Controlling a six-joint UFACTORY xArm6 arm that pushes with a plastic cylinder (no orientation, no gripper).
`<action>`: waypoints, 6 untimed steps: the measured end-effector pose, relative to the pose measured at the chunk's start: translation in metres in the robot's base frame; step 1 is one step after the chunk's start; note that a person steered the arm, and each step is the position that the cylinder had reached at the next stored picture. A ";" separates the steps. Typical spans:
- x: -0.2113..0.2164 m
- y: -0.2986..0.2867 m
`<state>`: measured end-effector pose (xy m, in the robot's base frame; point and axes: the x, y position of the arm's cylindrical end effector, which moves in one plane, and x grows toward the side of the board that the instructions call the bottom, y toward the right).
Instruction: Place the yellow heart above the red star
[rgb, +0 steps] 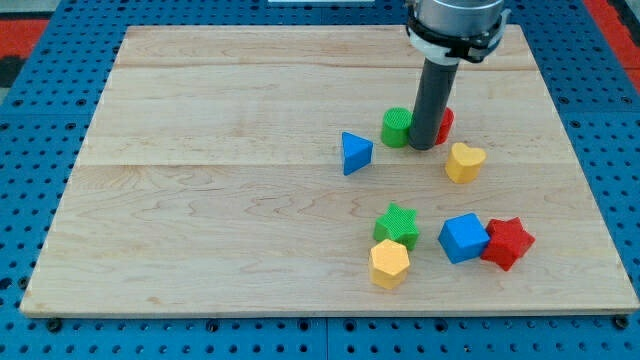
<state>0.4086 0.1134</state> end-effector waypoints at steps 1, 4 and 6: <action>-0.012 0.002; -0.026 0.029; 0.020 0.032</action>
